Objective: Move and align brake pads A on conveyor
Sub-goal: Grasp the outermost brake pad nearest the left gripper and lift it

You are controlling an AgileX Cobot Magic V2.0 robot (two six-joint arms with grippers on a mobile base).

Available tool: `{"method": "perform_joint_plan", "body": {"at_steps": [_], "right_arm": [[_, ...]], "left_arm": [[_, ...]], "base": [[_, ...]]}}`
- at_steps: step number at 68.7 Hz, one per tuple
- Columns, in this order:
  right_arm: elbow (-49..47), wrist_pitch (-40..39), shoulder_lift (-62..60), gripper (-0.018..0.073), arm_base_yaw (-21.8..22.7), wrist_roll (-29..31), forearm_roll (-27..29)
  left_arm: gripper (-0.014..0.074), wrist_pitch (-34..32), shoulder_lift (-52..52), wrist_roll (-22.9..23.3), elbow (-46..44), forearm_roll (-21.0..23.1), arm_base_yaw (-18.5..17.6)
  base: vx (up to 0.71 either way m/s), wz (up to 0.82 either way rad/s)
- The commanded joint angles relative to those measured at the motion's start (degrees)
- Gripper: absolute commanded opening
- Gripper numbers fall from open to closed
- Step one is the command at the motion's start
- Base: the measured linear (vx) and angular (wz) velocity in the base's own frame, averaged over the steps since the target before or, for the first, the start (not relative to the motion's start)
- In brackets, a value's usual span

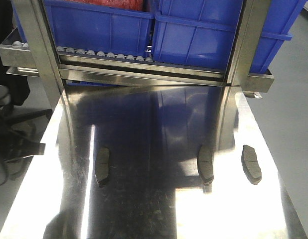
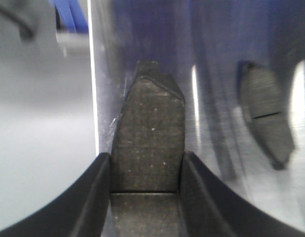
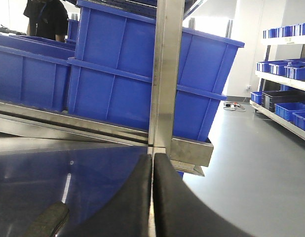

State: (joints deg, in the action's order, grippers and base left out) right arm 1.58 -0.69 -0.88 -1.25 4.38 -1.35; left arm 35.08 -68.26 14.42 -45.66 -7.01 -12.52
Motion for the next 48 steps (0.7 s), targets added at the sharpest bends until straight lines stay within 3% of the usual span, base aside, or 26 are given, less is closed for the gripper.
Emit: {"method": "perform_joint_plan", "body": {"at_steps": [1,23,48], "right_arm": [[0.3,-4.3,-0.7,-0.001,0.4,0.3,-0.2],[0.3,-4.3,-0.7,-0.001,0.4,0.3,-0.2],[0.3,-4.3,-0.7,-0.001,0.4,0.3,-0.2]], "left_arm": [[-0.0007,-6.3,8.9,0.1,2.2,-0.3,-0.3],[-0.0006,-13.6,35.4,0.1,16.6,-0.4,-0.3],[-0.0006,-13.1,56.7,0.0,23.5,-0.4,-0.3]], "base": [[0.0,0.0],[0.0,0.0],[0.0,0.0]]}}
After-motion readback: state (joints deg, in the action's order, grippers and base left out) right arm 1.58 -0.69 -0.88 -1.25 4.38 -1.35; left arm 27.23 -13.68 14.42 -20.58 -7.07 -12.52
